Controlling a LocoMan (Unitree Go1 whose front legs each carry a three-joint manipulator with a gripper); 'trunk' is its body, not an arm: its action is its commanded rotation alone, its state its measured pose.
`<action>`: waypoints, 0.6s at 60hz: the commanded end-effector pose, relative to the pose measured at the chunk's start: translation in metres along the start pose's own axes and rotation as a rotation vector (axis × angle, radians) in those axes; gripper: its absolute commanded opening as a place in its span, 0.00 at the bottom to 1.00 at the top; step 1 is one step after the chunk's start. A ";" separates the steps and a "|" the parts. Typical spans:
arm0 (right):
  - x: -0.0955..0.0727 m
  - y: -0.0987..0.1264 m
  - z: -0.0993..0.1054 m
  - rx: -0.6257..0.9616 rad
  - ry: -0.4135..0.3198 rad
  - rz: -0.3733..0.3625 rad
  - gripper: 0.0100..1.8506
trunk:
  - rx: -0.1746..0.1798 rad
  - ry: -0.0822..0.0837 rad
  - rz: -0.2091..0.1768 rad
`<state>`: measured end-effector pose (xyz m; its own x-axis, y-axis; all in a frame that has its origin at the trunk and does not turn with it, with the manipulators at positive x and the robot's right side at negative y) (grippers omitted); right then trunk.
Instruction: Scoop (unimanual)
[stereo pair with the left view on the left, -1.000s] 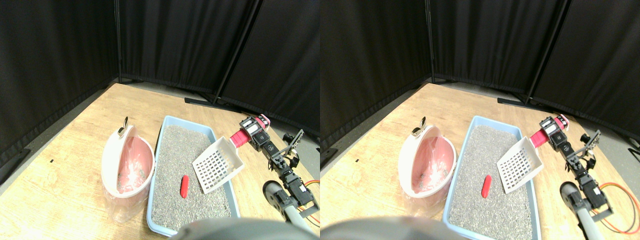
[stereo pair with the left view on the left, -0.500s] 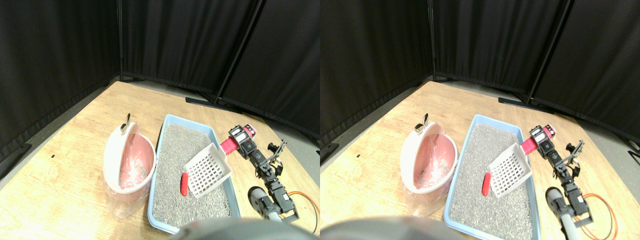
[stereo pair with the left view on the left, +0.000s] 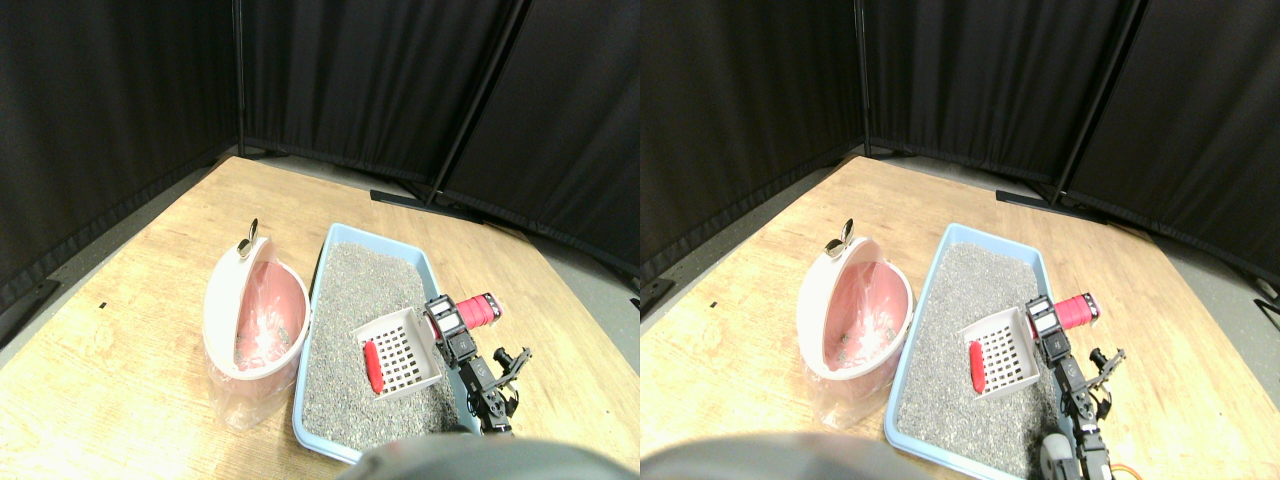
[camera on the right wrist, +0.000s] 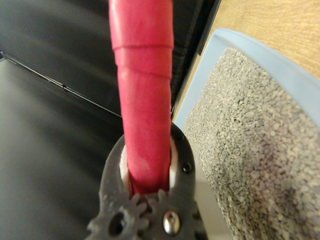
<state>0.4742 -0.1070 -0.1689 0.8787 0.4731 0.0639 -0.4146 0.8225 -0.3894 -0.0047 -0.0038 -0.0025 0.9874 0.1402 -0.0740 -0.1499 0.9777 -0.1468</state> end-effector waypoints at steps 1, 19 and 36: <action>0.000 0.021 -0.003 0.037 -0.023 0.185 0.02 | -0.015 0.028 0.020; 0.001 -0.003 0.012 0.158 0.008 0.036 0.02 | -0.017 0.018 0.020; 0.001 -0.038 0.019 0.362 -0.044 -0.129 0.02 | -0.012 0.004 0.015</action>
<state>0.4836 -0.1281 -0.1556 0.9217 0.3877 0.0108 -0.3867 0.9207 -0.0520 -0.0027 -0.0019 -0.0020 0.9862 0.1474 -0.0748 -0.1573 0.9758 -0.1519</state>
